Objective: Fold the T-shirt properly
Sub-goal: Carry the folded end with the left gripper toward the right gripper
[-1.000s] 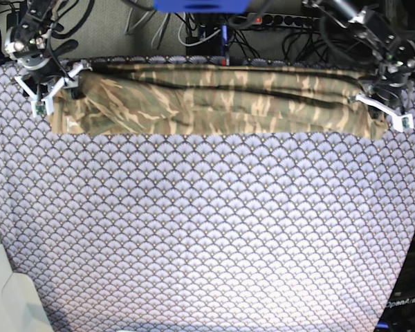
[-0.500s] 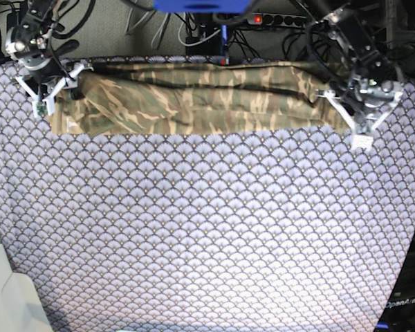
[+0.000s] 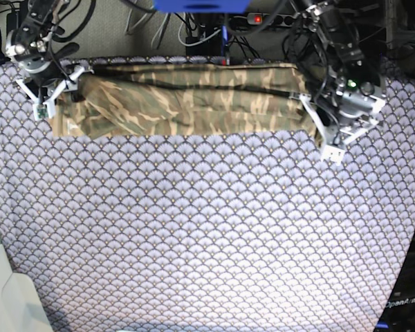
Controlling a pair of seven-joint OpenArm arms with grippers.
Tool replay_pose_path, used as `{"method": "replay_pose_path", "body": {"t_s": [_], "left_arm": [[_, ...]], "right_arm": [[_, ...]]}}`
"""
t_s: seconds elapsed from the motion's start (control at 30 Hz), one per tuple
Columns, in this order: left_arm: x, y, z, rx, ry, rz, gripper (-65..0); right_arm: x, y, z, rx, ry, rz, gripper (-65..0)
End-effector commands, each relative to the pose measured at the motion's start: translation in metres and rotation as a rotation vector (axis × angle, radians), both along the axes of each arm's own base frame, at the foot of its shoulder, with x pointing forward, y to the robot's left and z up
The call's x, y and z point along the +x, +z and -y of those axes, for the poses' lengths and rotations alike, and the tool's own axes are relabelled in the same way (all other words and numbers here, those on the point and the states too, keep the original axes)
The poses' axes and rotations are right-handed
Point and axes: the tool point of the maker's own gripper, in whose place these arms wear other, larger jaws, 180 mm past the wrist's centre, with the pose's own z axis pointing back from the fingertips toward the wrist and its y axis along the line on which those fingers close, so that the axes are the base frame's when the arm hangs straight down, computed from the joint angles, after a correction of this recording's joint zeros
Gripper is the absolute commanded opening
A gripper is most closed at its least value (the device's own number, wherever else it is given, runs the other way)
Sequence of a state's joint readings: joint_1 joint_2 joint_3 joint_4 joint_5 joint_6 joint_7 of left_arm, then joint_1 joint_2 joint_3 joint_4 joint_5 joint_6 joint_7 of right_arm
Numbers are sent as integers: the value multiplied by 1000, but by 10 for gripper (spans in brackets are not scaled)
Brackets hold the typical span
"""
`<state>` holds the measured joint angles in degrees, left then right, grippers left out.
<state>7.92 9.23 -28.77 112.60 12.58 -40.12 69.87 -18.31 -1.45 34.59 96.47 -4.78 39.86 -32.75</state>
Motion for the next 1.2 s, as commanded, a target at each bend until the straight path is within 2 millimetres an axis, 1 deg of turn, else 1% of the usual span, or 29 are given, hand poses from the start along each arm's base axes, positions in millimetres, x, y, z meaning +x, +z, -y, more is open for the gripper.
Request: {"method": "replay_pose_path", "body": {"t_s": [0.0, 0.1, 0.17, 0.3, 0.37, 0.4, 0.47, 0.5, 0.53, 0.67, 0.8, 0.93, 1.0, 1.07, 1.13, 1.17], "left_arm": [[5, 8, -5, 5, 11, 36, -645], [4, 8, -6, 6, 16, 35, -645], [6, 9, -3, 3, 7, 38, -645], [17, 13, 15, -11, -58, 75, -645], [27, 18, 34, -27, -118, 116, -645], [28, 18, 42, -33, -145, 123, -645], [32, 20, 66, -58, -218, 147, -645], [36, 23, 83, -69, -271, 166, -645], [35, 23, 97, -79, -313, 168, -645], [38, 29, 136, -158, -305, 215, -645], [34, 31, 169, -217, -290, 226, -645], [33, 38, 193, -267, -253, 245, -644], [34, 42, 200, -288, -222, 259, -644], [33, 40, 203, -300, -186, 245, -644], [34, 42, 209, -312, -171, 249, -644], [32, 39, 212, -320, -167, 232, -644]], "right_arm": [[-9, -5, 6, -43, 7, -58, -371], [-9, -6, 6, -43, 7, -59, -371], [-9, -6, 6, -43, 7, -59, -371], [-9, -6, 6, -43, 7, -59, -371], [-9, -6, 6, -43, 7, -59, -370], [-9, -6, 5, -42, 9, -59, -370], [-9, -6, 5, -44, 9, -59, -370], [-9, -6, 5, -44, 9, -59, -370], [-9, -6, 5, -44, 9, -59, -370], [-9, -6, 6, -46, 9, -61, -370], [-9, -6, 6, -46, 9, -61, -370], [-9, -6, 6, -46, 9, -61, -370], [-9, -6, 6, -46, 9, -61, -370], [-9, -6, 6, -46, 9, -61, -370], [-9, -6, 6, -46, 9, -61, -370], [-9, -6, 6, -46, 9, -61, -370]]}}
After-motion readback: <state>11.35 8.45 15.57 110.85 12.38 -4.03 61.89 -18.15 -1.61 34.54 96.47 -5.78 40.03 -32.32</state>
